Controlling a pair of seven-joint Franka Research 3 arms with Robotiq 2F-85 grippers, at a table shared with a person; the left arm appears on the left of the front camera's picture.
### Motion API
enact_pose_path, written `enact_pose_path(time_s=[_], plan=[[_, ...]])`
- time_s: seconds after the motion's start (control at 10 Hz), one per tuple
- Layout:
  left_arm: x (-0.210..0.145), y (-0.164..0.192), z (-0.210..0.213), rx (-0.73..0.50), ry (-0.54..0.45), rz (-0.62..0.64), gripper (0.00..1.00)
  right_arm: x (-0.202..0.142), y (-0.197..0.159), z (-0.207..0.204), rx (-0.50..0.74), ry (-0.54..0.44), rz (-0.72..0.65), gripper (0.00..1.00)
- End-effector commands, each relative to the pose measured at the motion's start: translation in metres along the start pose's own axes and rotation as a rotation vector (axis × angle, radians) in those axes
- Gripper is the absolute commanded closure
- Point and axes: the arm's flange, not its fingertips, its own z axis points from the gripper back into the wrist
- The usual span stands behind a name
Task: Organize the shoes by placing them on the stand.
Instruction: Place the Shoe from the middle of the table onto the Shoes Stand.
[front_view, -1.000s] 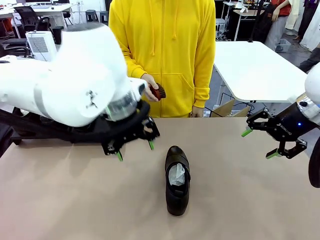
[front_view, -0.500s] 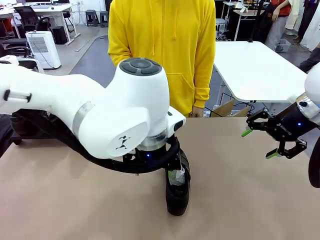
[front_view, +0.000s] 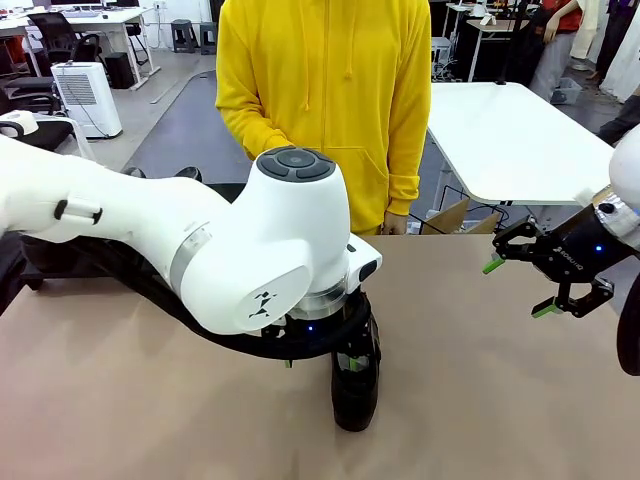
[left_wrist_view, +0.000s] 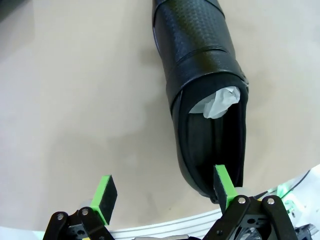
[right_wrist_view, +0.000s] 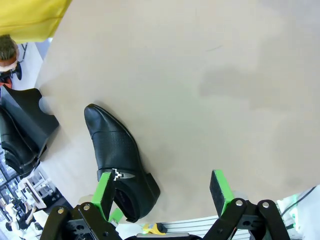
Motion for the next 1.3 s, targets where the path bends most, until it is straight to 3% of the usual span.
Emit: enact_pose_path(time_s=[0.0,0.2,0.7,0.8,1.2], plan=[[0.007,-0.011,-0.008,0.007,-0.008,0.041,0.00,0.001,0.000,0.001,0.005,-0.004,0.019,0.00],[0.014,-0.016,-0.021,0.004,-0.041,0.081,0.00,0.001,0.000,0.001,0.005,-0.004,0.019,0.00],[0.028,-0.014,-0.049,0.068,0.002,0.130,0.00,0.001,0.000,0.001,0.005,-0.004,0.019,0.00],[0.029,-0.012,-0.052,0.061,0.011,0.131,0.06,0.001,0.000,0.001,0.005,-0.004,0.019,0.00],[0.030,-0.009,-0.046,0.036,0.028,0.130,0.83,0.001,0.000,0.001,0.005,-0.004,0.019,0.00]])
